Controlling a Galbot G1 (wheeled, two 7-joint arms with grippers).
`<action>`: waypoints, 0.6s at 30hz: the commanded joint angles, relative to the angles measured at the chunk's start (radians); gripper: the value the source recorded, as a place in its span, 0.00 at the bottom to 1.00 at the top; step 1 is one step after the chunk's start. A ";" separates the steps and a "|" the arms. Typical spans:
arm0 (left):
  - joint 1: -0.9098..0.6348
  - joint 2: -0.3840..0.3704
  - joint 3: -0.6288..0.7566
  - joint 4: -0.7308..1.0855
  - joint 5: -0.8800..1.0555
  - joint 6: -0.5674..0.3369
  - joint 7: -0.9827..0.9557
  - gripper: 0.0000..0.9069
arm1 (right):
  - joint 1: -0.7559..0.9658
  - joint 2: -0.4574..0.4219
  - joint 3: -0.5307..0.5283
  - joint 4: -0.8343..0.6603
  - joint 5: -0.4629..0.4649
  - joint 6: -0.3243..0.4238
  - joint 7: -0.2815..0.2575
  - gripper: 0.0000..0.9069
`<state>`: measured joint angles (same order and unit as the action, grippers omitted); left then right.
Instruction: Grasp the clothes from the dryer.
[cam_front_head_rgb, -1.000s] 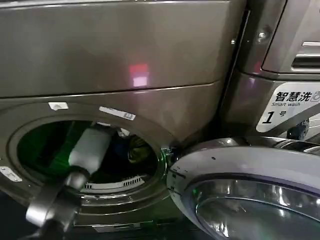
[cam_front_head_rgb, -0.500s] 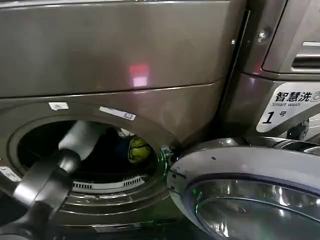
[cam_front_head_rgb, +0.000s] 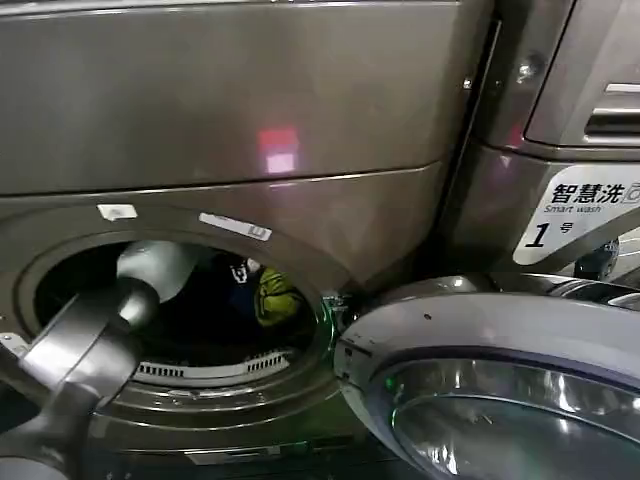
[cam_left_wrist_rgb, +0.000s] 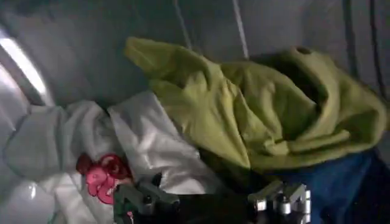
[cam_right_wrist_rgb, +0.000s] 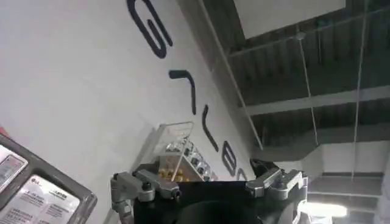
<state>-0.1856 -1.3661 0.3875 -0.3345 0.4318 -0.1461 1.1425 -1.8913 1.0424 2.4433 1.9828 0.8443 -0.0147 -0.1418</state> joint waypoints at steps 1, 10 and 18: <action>-0.031 0.001 0.082 0.009 0.016 -0.042 0.120 1.00 | -0.001 0.002 -0.002 0.001 0.000 -0.001 -0.001 1.00; -0.013 -0.015 0.060 0.071 -0.077 -0.027 0.050 1.00 | 0.002 0.004 -0.010 0.008 0.000 0.001 -0.006 1.00; 0.031 -0.020 0.038 0.080 -0.070 -0.015 0.022 1.00 | 0.012 0.003 -0.025 0.009 -0.016 0.006 -0.010 1.00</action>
<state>-0.1795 -1.3818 0.4321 -0.2701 0.3735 -0.1644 1.1846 -1.8819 1.0451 2.4225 1.9904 0.8359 -0.0098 -0.1515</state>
